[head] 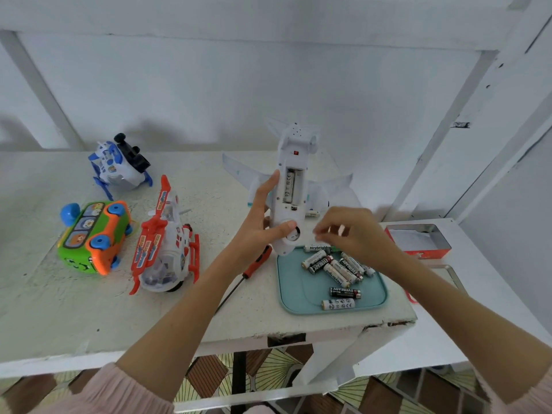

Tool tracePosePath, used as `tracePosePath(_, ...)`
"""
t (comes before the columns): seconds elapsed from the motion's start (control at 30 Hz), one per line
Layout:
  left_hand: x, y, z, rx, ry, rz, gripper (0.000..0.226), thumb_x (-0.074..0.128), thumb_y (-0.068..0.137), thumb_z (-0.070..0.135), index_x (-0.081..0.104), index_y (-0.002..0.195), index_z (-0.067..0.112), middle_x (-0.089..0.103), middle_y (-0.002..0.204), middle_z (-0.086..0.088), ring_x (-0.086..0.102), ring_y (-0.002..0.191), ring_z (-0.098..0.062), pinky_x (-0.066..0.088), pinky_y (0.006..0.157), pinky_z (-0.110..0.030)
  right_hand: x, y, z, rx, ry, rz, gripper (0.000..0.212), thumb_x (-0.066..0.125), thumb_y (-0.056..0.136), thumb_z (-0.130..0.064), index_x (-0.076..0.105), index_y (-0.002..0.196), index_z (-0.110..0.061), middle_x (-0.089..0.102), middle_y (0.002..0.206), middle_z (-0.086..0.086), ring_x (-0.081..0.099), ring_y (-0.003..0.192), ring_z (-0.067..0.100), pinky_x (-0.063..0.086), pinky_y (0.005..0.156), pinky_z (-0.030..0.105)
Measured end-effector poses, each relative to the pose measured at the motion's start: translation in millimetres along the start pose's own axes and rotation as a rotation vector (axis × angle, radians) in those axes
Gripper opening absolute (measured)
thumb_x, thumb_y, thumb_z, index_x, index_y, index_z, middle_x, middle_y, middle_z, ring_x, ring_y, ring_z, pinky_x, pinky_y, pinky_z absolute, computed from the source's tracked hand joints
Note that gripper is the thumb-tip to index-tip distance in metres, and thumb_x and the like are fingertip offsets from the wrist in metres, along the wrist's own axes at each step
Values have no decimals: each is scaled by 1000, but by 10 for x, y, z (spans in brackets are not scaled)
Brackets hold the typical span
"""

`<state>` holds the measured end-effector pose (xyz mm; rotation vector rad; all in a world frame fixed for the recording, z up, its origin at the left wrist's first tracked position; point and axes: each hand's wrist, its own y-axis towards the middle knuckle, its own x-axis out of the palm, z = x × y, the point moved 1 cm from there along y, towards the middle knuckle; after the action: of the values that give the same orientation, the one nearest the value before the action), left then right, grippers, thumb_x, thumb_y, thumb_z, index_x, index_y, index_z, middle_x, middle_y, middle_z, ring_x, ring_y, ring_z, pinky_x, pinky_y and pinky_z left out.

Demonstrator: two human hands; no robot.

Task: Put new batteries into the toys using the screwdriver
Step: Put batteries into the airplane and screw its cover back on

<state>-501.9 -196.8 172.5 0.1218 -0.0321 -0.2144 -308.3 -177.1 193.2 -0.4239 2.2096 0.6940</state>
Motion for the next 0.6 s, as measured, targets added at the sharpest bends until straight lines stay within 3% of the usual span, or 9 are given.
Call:
tracePosePath(0.1,3,-6,-12,-7,-15,4,79,60,87,3,21,138,49,50,127,17,63,107,-14,52,92,-35,173,-164,157,68,-151,-277,14,75,74,-13,73,87,-17,66,86,-5,59,76,14,50,73,36)
tracePosePath(0.2,7,-19,-17,-14,-29,6,77,60,87,4,23,133,52,46,136,13,61,111,-16,51,95,-37,248,-242,171,136,-218,-404,22,72,76,-17,70,98,-22,58,103,-9,52,92,9,46,82,38)
tracePosePath(0.33,17,-27,-21,-14,-45,16,77,60,88,3,24,130,56,45,136,12,60,112,-15,52,93,-34,295,-252,114,139,-292,-429,28,70,78,-17,66,106,-19,51,113,-7,47,104,8,42,80,30)
tracePosePath(0.47,20,-30,-41,-15,-53,9,77,59,88,2,24,131,56,46,133,17,61,108,-7,52,91,-31,373,-257,157,55,-349,-413,22,67,80,-13,67,102,-15,52,109,1,48,105,17,48,76,41)
tracePosePath(0.6,35,-44,-41,-8,-61,18,77,60,87,3,24,130,56,44,139,9,59,113,-13,51,95,-34,408,-271,200,-2,-239,-304,16,64,81,-6,64,97,-10,54,102,3,47,98,16,48,73,43)
